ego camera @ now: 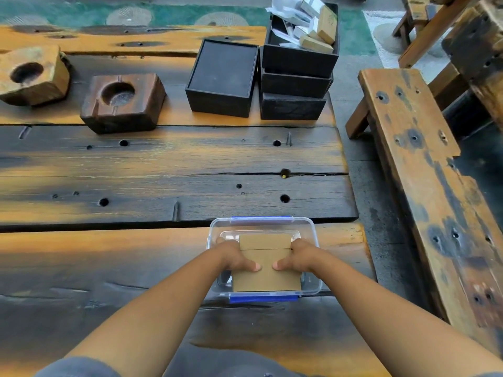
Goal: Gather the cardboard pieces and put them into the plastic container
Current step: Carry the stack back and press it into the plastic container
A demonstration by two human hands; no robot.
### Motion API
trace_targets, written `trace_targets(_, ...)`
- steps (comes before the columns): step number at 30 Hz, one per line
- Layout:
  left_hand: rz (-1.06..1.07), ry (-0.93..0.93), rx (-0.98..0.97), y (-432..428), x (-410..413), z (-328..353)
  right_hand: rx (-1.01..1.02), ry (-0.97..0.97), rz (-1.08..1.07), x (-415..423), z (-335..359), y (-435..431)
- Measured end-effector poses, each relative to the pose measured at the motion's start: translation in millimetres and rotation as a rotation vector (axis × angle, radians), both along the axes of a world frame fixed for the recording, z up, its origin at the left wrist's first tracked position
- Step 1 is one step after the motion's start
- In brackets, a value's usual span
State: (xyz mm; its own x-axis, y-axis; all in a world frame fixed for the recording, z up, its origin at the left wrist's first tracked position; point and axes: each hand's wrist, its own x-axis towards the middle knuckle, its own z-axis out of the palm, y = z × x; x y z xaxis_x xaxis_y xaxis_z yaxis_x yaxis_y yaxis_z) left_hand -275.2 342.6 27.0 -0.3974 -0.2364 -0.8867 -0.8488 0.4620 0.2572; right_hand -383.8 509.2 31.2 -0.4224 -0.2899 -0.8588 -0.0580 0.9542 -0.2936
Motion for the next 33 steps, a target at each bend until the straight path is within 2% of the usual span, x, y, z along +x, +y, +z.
trace_targets(5, 0.395, 0.157, 0.177, 6, 9, 2, -0.247, -0.024, -0.355, 12, -2, 15)
trace_targets(7, 0.564, 0.175, 0.230, 7, 16, 3, -0.261, -0.050, -0.485, 19, -4, 17)
trace_targets(11, 0.822, 0.168, 0.386, 15, 28, -1, -0.202, -0.078, -0.559, 31, -12, 13)
trace_targets(17, 0.883, 0.175, 0.431, 23, 28, 1, -0.198, -0.084, -0.628, 37, -14, 10)
trace_targets(25, 0.858, 0.178, 0.325, 27, 33, 1, -0.226, -0.112, -0.694, 44, -16, 8)
trace_targets(28, 0.776, 0.170, 0.211, 31, 30, -1, -0.206, -0.069, -0.654, 44, -15, 8)
trace_targets(33, 0.693, 0.155, 0.133, 31, 26, 4, -0.171, -0.028, -0.556, 42, -19, 9)
